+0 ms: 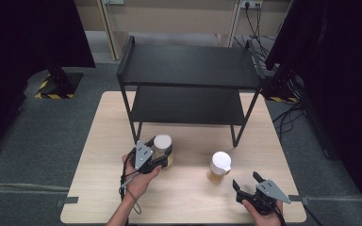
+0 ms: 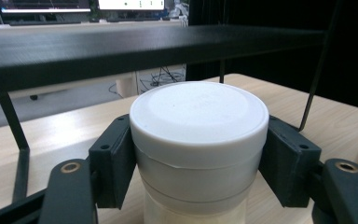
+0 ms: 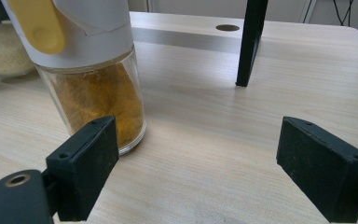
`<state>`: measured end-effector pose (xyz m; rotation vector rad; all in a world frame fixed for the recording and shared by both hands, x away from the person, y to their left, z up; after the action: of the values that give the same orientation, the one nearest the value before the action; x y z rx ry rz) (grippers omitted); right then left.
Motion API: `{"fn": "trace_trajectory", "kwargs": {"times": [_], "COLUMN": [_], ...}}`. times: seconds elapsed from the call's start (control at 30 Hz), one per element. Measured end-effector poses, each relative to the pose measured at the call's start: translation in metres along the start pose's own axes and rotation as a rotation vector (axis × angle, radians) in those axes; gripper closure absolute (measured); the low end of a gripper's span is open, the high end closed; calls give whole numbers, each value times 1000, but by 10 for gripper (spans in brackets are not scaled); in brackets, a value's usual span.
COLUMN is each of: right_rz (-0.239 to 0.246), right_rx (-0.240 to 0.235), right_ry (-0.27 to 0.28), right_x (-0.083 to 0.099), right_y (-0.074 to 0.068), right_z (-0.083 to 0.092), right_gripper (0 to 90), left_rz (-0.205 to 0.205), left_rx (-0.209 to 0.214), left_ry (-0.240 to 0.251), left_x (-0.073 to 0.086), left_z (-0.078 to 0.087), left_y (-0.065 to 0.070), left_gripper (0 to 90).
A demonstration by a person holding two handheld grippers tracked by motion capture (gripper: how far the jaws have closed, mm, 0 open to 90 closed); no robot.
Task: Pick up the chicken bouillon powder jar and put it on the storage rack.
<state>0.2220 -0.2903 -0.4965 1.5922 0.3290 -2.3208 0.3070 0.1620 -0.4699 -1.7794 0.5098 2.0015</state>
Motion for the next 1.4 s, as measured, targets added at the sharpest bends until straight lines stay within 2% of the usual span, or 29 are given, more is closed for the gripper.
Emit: {"fn": "trace_trajectory", "kwargs": {"times": [0.3, 0.5, 0.57, 0.73, 1.07, 1.4], "right_rz": [0, 1, 3, 3, 3, 0], "right_rx": [1, 3, 3, 4, 5, 6], "right_ry": [0, 0, 1, 0, 2, 3], "right_x": [0, 0, 0, 0, 0, 0], "right_y": [0, -1, -1, -1, -1, -1], "right_z": [0, 0, 0, 0, 0, 0], "right_gripper": [131, 131, 131, 131, 131, 132], "left_rz": [-14, -30, -47, -46, -43, -43], "left_rx": [-19, -49, -64, -78, -104, -127], "left_ry": [61, 104, 116, 147, 213, 273], "left_x": [-16, -32, -37, -46, -68, -87], "left_z": [19, 31, 34, 41, 45, 44], "left_y": [0, 1, 3, 6, 10, 6], "left_gripper": [337, 337, 337, 337, 338, 338]}}
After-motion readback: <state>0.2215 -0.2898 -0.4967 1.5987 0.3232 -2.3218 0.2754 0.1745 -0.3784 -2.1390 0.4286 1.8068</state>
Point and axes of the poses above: each handheld gripper's, and its own axes: z roughly backward along the jaws, x roughly out of its underside, y roughly to its right, the point moved 7 cm from there along -z, roughly forward along the jaws
